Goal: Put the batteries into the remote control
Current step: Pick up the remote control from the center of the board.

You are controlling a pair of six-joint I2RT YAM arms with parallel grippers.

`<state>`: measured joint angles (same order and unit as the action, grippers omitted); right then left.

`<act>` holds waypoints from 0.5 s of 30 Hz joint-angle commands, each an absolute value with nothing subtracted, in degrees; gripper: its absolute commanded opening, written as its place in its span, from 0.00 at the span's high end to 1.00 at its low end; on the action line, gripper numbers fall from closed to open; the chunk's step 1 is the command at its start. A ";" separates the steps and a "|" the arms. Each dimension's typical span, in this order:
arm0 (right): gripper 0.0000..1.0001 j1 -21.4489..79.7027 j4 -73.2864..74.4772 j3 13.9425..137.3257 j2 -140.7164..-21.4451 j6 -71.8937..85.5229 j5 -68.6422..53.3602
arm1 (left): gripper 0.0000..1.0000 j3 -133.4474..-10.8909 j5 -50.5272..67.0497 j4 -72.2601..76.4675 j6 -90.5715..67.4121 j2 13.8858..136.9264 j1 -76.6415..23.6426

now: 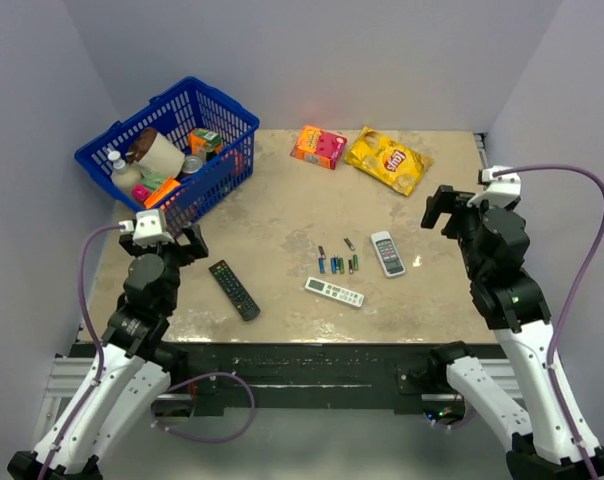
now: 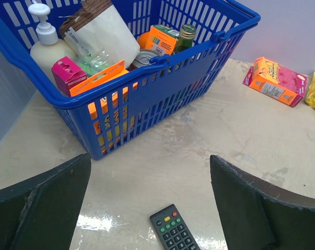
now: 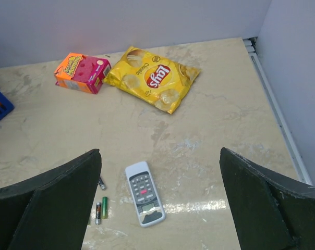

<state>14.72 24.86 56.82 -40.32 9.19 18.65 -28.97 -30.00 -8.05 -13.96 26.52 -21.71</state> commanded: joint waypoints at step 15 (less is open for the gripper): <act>0.02 14.68 41.21 66.53 -68.70 18.54 17.40 | 0.00 -28.48 -22.95 -3.52 -13.27 28.56 -21.09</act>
<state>14.70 33.36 63.88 -61.80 15.57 18.26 -28.69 -25.28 -7.05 -13.91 28.23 -21.39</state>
